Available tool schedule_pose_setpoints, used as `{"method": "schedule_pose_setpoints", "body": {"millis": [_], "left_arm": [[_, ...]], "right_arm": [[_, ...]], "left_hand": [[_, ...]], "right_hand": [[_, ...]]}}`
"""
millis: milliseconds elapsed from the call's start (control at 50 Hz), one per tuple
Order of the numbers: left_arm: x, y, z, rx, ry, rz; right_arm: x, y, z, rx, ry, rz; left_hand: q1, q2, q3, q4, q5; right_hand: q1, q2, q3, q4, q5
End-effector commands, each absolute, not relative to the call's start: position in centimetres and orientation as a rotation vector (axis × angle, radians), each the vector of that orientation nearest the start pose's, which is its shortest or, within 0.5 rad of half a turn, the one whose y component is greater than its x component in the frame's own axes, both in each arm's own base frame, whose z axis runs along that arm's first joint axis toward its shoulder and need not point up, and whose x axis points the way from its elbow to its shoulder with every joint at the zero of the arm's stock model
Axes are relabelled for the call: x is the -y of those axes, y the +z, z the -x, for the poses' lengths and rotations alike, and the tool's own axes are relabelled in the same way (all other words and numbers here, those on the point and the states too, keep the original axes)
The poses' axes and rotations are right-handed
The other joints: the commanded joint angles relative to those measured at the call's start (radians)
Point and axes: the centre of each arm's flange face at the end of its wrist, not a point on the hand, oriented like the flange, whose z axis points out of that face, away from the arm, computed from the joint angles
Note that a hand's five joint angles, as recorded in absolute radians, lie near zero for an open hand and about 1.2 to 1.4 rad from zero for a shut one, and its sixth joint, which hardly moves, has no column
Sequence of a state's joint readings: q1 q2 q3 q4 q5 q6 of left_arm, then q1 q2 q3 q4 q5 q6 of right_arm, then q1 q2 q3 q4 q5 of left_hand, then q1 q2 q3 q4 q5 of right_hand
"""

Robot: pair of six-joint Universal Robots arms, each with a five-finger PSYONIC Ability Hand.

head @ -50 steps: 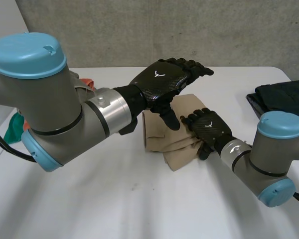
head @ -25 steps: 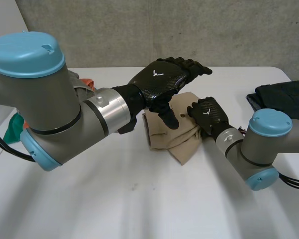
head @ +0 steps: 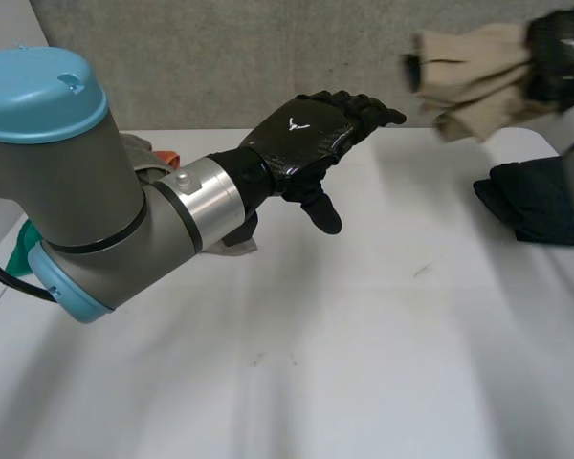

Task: Fold the laundry.

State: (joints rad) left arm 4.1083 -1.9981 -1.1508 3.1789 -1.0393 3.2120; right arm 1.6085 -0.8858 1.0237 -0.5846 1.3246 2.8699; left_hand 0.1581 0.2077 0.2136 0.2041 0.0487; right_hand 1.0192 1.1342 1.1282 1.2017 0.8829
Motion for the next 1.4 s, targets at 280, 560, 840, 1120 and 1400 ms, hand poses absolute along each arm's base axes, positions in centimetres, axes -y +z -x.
{"method": "schedule_pose_setpoints", "body": {"millis": [280, 560, 840, 1120, 1400], "left_arm": [[21.9, 28.5, 36.8, 1.489, 1.582, 1.039], [21.7, 28.8, 36.9, 1.479, 1.582, 1.038], [21.7, 33.3, 36.3, 1.347, 1.757, 0.999], [39.3, 27.7, 24.6, 1.858, 2.457, 0.856], [47.5, 16.6, 19.6, 2.059, 2.389, 1.093]], "right_arm": [[54.8, 7.0, 0.2, -1.947, -2.440, 0.721], [53.4, 13.4, 3.5, -2.050, -2.610, 0.551], [48.6, 25.9, 3.4, -2.343, -2.861, 0.699], [37.7, 23.0, -16.5, -1.834, -2.540, 1.320], [31.8, 16.1, -19.0, -1.970, -2.210, 1.457]], "left_hand": [[0.029, -0.021, -0.026, -0.017, -0.036], [0.029, -0.021, -0.026, -0.017, -0.036], [0.047, -0.003, -0.009, 0.001, -0.019], [0.038, -0.012, -0.018, -0.008, -0.027], [0.389, 0.339, 0.333, 0.343, 0.324]], "right_hand": [[0.377, 0.262, 0.268, 0.195, 0.339], [-0.845, -0.960, -0.954, -1.027, -0.883], [-0.845, -0.960, -0.954, -1.027, -0.883], [-0.845, -0.960, -0.954, -1.027, -0.883], [-0.845, -0.960, -0.954, -1.027, -0.883]]}}
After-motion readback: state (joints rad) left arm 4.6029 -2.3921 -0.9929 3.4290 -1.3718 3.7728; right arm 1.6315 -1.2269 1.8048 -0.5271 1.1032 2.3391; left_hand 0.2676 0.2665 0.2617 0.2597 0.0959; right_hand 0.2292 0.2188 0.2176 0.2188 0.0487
